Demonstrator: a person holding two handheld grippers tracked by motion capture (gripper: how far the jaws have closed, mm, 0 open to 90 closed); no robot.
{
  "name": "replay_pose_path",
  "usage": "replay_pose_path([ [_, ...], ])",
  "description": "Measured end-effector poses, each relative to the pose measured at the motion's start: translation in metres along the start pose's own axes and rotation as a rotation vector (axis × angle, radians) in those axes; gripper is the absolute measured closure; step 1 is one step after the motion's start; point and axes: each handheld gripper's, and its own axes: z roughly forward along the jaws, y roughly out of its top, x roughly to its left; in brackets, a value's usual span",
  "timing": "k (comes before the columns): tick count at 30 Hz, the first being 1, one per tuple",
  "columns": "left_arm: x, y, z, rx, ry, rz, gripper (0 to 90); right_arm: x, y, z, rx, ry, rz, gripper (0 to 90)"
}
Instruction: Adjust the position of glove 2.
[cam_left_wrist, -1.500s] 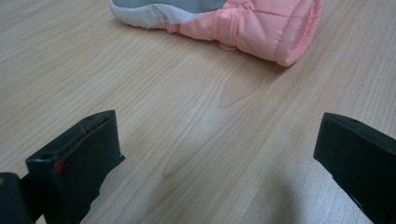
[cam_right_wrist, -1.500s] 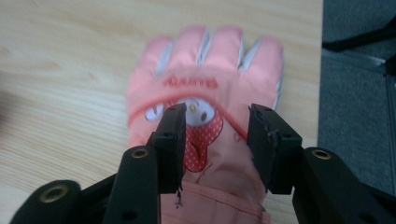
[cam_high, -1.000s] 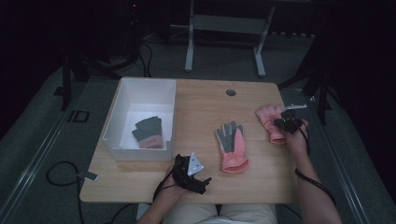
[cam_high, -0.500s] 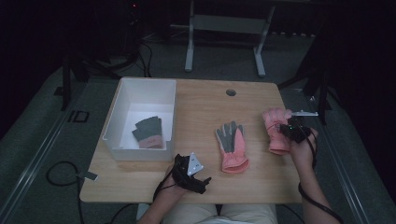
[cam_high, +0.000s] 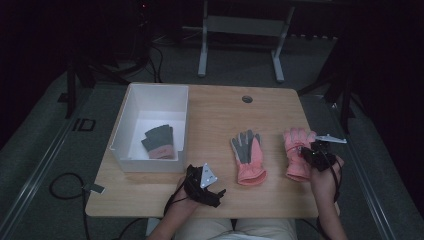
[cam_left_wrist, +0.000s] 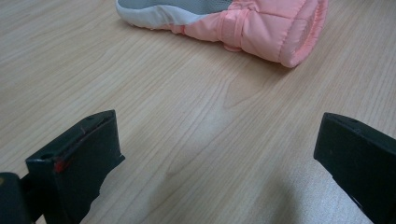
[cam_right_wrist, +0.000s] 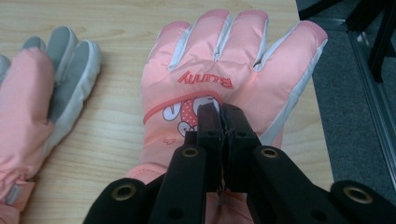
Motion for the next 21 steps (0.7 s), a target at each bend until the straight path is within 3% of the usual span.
replay_pose_path([
  [14,0.000,0.000,0.000,0.006,-0.005,0.004,0.3,0.010,-0.021,0.034,0.058,-0.008,-0.007,83.6],
  [21,0.000,0.000,-0.001,0.004,-0.001,0.004,0.2,0.005,-0.020,0.032,0.052,0.016,-0.039,78.6],
])
